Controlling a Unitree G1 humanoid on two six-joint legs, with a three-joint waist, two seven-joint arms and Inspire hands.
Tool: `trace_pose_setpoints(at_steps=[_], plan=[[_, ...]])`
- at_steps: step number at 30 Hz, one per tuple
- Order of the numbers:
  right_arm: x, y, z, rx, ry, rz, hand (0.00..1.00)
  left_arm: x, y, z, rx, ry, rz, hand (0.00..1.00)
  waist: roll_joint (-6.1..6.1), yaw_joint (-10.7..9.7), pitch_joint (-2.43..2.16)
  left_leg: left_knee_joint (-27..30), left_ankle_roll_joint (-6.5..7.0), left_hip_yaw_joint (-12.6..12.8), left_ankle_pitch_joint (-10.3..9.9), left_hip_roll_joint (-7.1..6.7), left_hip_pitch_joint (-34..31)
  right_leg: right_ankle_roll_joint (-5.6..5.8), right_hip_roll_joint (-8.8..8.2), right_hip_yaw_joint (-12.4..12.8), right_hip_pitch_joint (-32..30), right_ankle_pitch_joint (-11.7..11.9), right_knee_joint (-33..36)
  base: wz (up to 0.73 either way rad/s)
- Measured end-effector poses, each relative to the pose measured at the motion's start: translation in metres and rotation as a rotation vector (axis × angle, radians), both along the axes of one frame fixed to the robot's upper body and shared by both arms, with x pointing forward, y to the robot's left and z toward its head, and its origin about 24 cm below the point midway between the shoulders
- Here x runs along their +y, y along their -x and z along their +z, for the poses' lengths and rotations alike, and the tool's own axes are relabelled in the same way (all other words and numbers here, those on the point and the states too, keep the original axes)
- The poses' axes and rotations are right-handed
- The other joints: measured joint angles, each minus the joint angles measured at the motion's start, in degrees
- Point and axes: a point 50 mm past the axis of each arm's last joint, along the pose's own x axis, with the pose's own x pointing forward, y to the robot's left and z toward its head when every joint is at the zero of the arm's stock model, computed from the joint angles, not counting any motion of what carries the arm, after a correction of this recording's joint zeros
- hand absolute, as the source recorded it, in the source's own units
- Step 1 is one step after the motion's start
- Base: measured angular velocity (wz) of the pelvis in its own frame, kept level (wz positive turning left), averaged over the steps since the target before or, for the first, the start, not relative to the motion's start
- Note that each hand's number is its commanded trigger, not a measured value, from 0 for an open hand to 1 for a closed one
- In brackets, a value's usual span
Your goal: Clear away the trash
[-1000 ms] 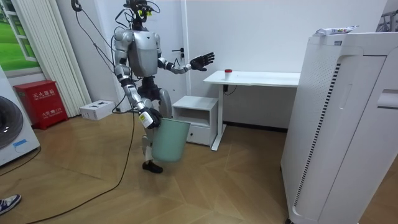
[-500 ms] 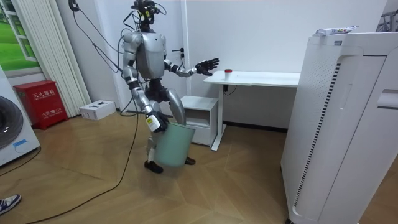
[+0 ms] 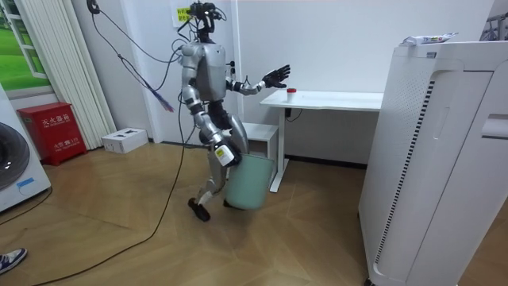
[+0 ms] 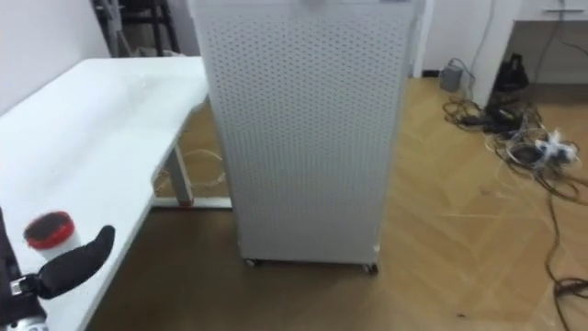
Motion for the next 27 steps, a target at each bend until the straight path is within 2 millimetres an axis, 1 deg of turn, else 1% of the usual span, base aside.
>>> trace_pose_setpoints(at_steps=[1,2,3,4,5,6,7,8,9,10,11,12,13,14,16,19,21,23,25,27], plan=[[0.001,-0.003,0.000,-0.003,-0.008,0.009,1.00,-0.001,-0.001,0.000,0.001,0.004,-0.003,0.00,0.16,-0.5,0.07,-1.3,0.10,-0.9,0.5,0.03,0.8,-0.29,0.05,-0.2,-2.4,-0.9,-1.6,0.37],[0.001,-0.001,-0.001,0.004,-0.010,0.013,1.00,-0.004,-0.003,-0.001,0.004,0.005,-0.020,0.00,0.24,-0.8,0.13,-2.0,0.13,-2.0,0.6,0.17,1.6,-0.29,0.01,-0.1,-4.4,-0.9,-4.6,0.49],[0.002,-0.001,-0.001,0.006,-0.011,0.016,1.00,-0.006,-0.003,-0.002,0.007,0.005,-0.026,0.00,0.32,-0.9,0.20,-2.2,0.13,-2.5,0.5,0.28,2.0,-0.19,-0.05,-0.1,-5.2,-0.7,-6.6,0.51],[0.004,-0.001,-0.002,0.008,-0.014,0.022,1.00,-0.006,-0.003,-0.005,0.016,0.006,-0.028,0.00,0.29,-1.5,0.18,-2.8,-0.10,-3.6,0.4,0.45,2.6,-0.21,-0.10,0.4,-6.5,0.7,-11.9,0.44],[0.006,-0.001,-0.002,0.008,-0.017,0.027,1.00,-0.005,-0.002,-0.007,0.028,0.007,-0.025,0.00,0.17,-1.7,0.22,-3.2,-0.54,-4.7,0.1,0.55,3.2,-0.30,0.28,1.7,-7.3,4.4,-18.0,0.44],[0.006,0.000,-0.002,0.010,-0.017,0.029,1.00,-0.005,-0.002,-0.008,0.031,0.005,-0.025,0.00,0.10,-1.8,0.19,-3.2,-0.78,-5.3,-0.1,0.58,3.4,0.12,0.58,2.6,-7.6,7.8,-19.9,0.46],[0.006,0.002,-0.003,0.017,-0.016,0.026,1.00,-0.005,-0.001,-0.009,0.040,0.002,-0.027,0.00,-0.22,-1.8,0.07,-3.9,-1.26,-6.0,-0.3,0.73,4.3,-0.06,1.11,3.4,-7.0,12.0,-21.7,0.35],[0.003,0.003,-0.003,0.019,-0.017,0.022,1.00,-0.005,0.001,-0.011,0.048,-0.006,-0.026,0.00,-0.19,-1.8,-0.01,-5.1,-1.81,-6.5,-0.5,1.32,5.5,-0.28,2.16,3.2,-5.4,12.1,-23.5,0.22],[0.003,0.003,-0.002,0.016,-0.019,0.021,1.00,-0.004,0.002,-0.011,0.051,-0.016,-0.023,0.00,0.02,-1.5,0.00,-5.5,-2.06,-6.7,-0.6,1.75,5.8,-0.47,2.71,2.9,-4.6,12.2,-24.5,0.10],[0.002,0.002,-0.002,0.012,-0.027,0.027,1.00,-0.002,0.003,-0.011,0.052,-0.023,-0.017,0.00,0.08,-1.6,-0.06,-6.5,-2.53,-7.5,-0.7,2.12,6.5,-0.58,3.42,2.6,-3.4,12.3,-25.9,0.16],[0.002,0.002,-0.002,0.011,-0.026,0.041,1.00,-0.001,0.003,-0.010,0.048,-0.026,-0.014,0.00,0.09,-1.7,-0.11,-7.5,-2.80,-7.9,-0.7,2.47,7.2,-0.62,3.90,2.4,-2.4,12.3,-26.9,0.16],[0.002,0.002,-0.002,0.011,-0.026,0.047,1.00,-0.001,0.003,-0.010,0.046,-0.031,-0.013,0.00,0.15,-1.5,-0.29,-8.0,-2.95,-7.8,-0.6,2.70,7.4,-0.62,4.13,2.4,-2.3,12.3,-27.3,0.00],[0.003,0.000,-0.001,0.009,-0.025,0.054,1.00,-0.001,0.003,-0.007,0.033,-0.035,-0.013,0.00,0.15,-1.0,-0.35,-8.7,-3.20,-7.6,-0.6,3.02,7.9,-0.67,4.45,2.6,-2.3,12.3,-27.7,-0.07],[0.003,0.000,-0.001,0.010,-0.023,0.060,1.00,-0.001,0.003,-0.004,0.022,-0.043,-0.016,0.00,0.22,-0.5,-0.38,-9.1,-3.42,-7.6,-0.5,3.18,8.5,-0.72,4.54,2.6,-2.0,12.2,-27.9,-0.04],[0.003,0.000,-0.002,0.012,-0.024,0.064,1.00,-0.002,0.002,-0.002,0.016,-0.058,-0.022,0.00,0.27,-0.3,-0.35,-10.1,-3.57,-7.7,-0.3,3.42,10.0,-0.74,4.83,2.5,-0.5,12.2,-29.2,0.00],[0.005,0.000,-0.002,0.015,-0.026,0.084,1.00,-0.003,0.002,0.000,0.008,-0.059,-0.023,0.00,0.18,-0.1,-0.33,-12.2,-3.58,-7.7,-0.3,3.63,12.8,-0.74,5.33,2.3,2.8,12.2,-32.3,0.00],[0.006,-0.001,-0.002,0.013,-0.033,0.089,1.00,-0.002,0.002,-0.001,0.009,-0.058,-0.023,0.00,0.05,-0.1,-0.24,-13.3,-3.59,-7.7,-0.3,3.72,13.9,-0.73,5.48,1.8,4.0,12.2,-33.4,0.02],[0.008,-0.003,-0.002,0.008,-0.040,0.092,1.00,-0.002,0.002,-0.001,0.009,-0.058,-0.022,0.00,-0.38,0.0,0.00,-13.8,-3.65,-7.7,-0.3,3.81,14.3,-0.73,5.57,1.8,4.3,12.2,-33.7,0.05],[0.009,-0.003,-0.002,0.006,-0.039,0.093,1.00,-0.002,0.003,-0.002,0.014,-0.057,-0.020,0.00,-0.66,0.1,0.10,-13.9,-3.66,-7.7,-0.3,3.80,14.2,-0.73,5.58,1.9,4.3,12.2,-33.8,0.03],[0.008,-0.003,-0.002,0.007,-0.039,0.092,1.00,0.000,0.006,-0.004,0.024,-0.054,-0.013,0.00,-1.01,0.5,0.02,-14.2,-3.66,-7.7,-0.3,3.73,14.3,-0.72,5.61,2.0,4.4,12.2,-34.4,-0.03]])
